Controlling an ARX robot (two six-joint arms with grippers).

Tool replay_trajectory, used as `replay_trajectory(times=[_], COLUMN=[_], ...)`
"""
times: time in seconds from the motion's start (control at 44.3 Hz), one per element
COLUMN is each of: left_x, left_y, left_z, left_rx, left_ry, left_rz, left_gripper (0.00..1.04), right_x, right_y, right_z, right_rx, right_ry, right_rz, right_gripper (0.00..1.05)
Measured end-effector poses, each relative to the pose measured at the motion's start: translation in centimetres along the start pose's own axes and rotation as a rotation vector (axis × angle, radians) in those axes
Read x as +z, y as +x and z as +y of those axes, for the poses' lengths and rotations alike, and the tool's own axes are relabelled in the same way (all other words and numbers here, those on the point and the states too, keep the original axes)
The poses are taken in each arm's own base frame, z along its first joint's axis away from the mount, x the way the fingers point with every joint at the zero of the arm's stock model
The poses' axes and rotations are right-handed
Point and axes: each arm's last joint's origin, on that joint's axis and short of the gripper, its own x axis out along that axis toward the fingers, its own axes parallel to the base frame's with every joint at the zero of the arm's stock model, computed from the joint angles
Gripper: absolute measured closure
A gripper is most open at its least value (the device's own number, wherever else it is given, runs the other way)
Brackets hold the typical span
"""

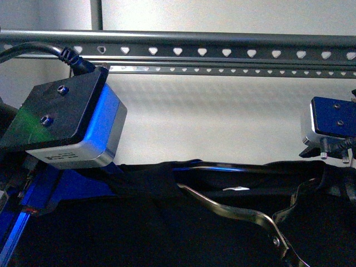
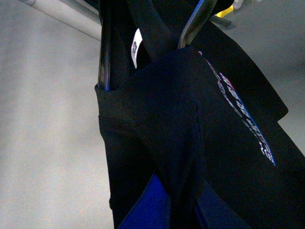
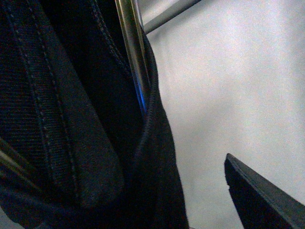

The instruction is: Hang clothes on hanger

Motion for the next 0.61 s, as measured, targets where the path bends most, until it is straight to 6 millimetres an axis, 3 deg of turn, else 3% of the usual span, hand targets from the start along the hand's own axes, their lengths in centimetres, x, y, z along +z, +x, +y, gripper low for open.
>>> replay_trajectory(times=[0.271, 0.361, 0.609], left_x=[0.0, 0.1, 0.2], left_y=[0.0, 0.0, -0.2], left_z=[0.0, 0.1, 0.2], left_rx=[0.001, 0.005, 0.009], left_ry=[-0.003, 0.005, 0.009], left_rz=[-0.003, -0.014, -0.021], left_gripper=[0.97, 0.80, 0.46], right_x=[-1.3, -2.3, -4.9], right_y=[-0.4, -0.7, -2.1], right_z=[1.7, 3.3, 6.2], right_rx=[0.017, 0.048, 0.113], right_ry=[0.082, 0.104, 0.226], right_rz=[-0.043, -0.047, -0.025], right_gripper=[0.83, 0.93, 0.96])
